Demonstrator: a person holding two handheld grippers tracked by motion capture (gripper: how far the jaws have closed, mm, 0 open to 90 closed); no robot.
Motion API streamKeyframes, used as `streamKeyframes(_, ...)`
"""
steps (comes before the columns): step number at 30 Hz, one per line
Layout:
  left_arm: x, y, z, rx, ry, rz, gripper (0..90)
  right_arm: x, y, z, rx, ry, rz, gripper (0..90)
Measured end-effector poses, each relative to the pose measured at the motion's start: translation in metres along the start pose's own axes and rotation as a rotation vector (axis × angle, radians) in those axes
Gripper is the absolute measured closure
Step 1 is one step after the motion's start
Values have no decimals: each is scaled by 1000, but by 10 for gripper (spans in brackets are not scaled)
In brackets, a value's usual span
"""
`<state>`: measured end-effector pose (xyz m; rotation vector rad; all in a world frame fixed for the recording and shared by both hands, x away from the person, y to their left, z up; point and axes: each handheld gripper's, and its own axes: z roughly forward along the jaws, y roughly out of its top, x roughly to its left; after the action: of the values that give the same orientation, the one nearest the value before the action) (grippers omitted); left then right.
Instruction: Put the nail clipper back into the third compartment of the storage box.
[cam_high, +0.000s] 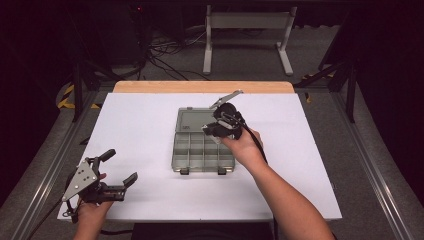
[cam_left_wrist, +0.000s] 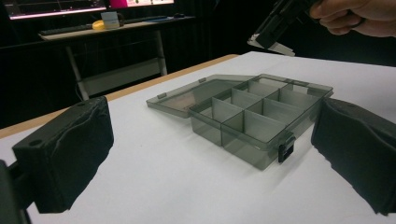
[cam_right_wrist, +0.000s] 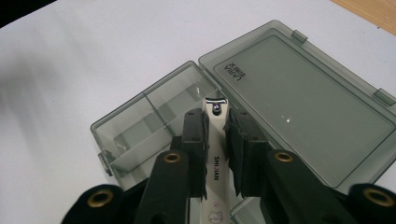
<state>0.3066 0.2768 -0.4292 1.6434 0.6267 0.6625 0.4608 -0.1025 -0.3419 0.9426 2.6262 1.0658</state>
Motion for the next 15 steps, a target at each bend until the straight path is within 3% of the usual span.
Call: streamKeyframes(15,0,0,-1,3,-2,-1,1,-16,1,17,7,-24,57,777)
